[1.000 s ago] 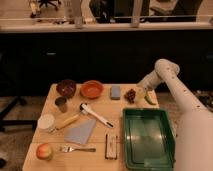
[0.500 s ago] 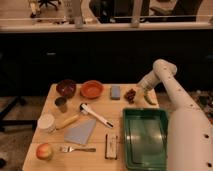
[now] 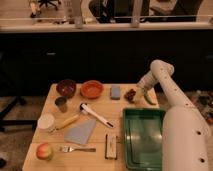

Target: Place grapes in tray

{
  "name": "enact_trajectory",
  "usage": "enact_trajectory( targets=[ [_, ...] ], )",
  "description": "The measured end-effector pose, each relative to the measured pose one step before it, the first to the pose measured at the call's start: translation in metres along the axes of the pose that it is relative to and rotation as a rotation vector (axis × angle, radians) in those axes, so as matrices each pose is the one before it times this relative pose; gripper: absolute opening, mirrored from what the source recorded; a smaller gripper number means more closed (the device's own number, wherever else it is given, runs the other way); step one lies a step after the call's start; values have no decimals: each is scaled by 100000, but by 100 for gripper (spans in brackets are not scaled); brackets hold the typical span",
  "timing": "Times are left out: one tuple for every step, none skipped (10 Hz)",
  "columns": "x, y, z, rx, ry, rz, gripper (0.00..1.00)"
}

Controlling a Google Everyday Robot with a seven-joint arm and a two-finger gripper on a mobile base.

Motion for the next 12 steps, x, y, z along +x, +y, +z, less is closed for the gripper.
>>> enact_trajectory(
  targets=[
    [3,-11,245,427,539,-20,80],
    [-59,-22,256,430,573,-80,80],
    [-14,-14,218,180,575,-86,80],
    [51,14,200,-1,423,-43,80],
    [-84,32,175,-137,337,-280,80],
    [-151,61,186,-279,39,-337,80],
    [-182,23,132,-295,-257,-232,80],
    [-107,-16,81,-171,-292,-318,80],
    [-7,16,6,-316,-283,-190,80],
    [87,50,-6,-406,-88,-92,80],
    [85,-15,-13,-51,11,31,80],
    [85,-16,-35,-26,-5,37,80]
  ],
)
